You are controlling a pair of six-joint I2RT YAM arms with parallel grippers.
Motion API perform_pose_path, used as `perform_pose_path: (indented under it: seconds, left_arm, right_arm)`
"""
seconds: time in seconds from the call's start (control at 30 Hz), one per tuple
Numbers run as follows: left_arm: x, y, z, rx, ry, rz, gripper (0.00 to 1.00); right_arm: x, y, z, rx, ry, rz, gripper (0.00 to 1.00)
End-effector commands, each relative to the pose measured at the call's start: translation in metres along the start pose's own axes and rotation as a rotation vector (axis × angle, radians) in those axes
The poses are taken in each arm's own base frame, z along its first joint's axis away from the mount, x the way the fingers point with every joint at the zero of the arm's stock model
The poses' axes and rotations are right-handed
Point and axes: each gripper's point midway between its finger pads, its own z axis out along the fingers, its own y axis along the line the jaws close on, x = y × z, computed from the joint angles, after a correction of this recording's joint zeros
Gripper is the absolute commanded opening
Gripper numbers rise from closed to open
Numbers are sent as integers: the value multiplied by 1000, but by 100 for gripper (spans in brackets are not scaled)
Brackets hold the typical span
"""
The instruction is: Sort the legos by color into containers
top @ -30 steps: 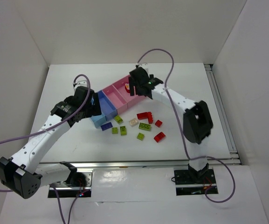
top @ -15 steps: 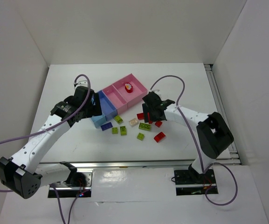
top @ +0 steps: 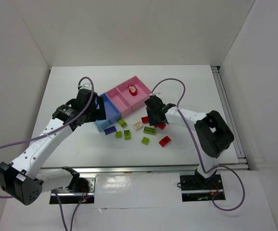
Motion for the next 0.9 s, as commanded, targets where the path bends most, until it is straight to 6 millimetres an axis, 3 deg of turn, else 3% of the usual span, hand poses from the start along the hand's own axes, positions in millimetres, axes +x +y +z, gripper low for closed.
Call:
perform_pose_path:
  seconds: [0.0,0.13,0.37,0.47,0.5,0.57,0.8,0.87]
  left_arm:
    - [-7,-3,-3,24,-28,-13,100]
    - [-4,-5,1,23,-8,-7,100]
    - [-2,-7,3,27,4,-4,100]
    - [-2,-7,3,27,4,-4,100]
    - [-2,-7,3,27,4,-4,100]
    - [-2,-6,3,27,4,5,100]
    - [-2,-6,3,27,4,5,100]
    - [-2,-6,3,27,4,5,100]
  right_arm:
    - [-23,12,6,-28,-80,20,61]
    - [-28,12,7,-20,-85,20,50]
    - [-24,13,10,-25,-71,-3,46]
    - [-18,11,16,-5,-43,-3,38]
    - [-25,9,14,14,-64,2,33]
    - [-23,6,14,30,-58,16,33]
    - [-37,-8,-5,87,-104,45,23]
    - [-46,-12,-19,88,-126,63,23]
